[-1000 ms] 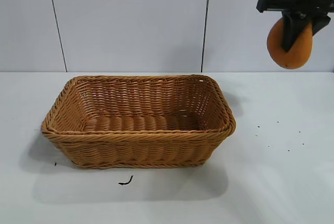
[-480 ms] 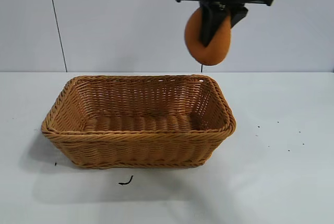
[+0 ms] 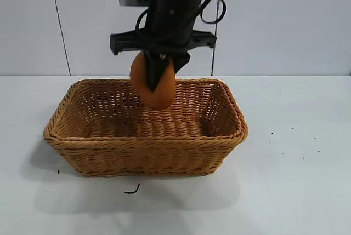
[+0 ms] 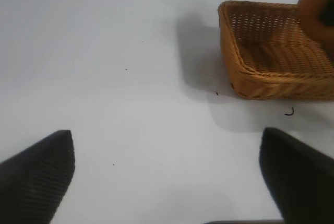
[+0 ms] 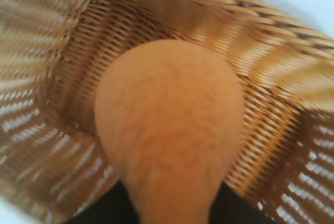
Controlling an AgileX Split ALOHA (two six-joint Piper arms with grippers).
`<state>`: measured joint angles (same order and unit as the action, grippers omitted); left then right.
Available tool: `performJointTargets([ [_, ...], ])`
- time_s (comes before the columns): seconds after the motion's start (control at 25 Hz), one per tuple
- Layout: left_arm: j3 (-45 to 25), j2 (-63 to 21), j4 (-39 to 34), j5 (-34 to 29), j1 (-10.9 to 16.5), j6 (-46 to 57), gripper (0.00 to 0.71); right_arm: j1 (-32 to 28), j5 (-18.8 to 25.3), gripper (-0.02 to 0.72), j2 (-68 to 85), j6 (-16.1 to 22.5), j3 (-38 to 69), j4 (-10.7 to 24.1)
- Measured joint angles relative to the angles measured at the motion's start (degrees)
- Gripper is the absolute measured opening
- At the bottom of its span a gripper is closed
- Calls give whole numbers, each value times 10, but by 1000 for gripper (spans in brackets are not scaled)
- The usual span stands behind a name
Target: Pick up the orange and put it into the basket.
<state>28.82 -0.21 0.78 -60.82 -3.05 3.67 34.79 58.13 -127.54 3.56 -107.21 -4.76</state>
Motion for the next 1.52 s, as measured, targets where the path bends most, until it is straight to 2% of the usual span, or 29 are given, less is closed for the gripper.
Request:
performJointTargets([
  [0.32,0,0,0,0,0,0,692,0,-3,118,-46,7,0,-1],
  [0.4,0,0,0,0,0,0,692,0,-3,200,-46,7,0,-6],
  [0.56,0,0,0,0,0,0,692,0,0,561,-45,5,0,-12],
  [0.6,0,0,0,0,0,0,692,0,1,615,-42,4,0,-12],
  [0.68,0,0,0,0,0,0,692,0,6,664,-33,3,-1,-8],
  [0.76,0,0,0,0,0,0,692,0,23,682,-23,2,-17,3],
  [0.96,0,0,0,0,0,0,692,0,105,690,-7,2,-114,48],
  [1.2,0,0,-1,0,0,0,692,-3,111,690,8,2,-182,83],
  [1.36,0,0,-1,0,0,0,692,-21,115,690,8,2,-183,87],
  [1.52,0,0,-1,0,0,0,692,-88,116,690,7,2,-183,87],
])
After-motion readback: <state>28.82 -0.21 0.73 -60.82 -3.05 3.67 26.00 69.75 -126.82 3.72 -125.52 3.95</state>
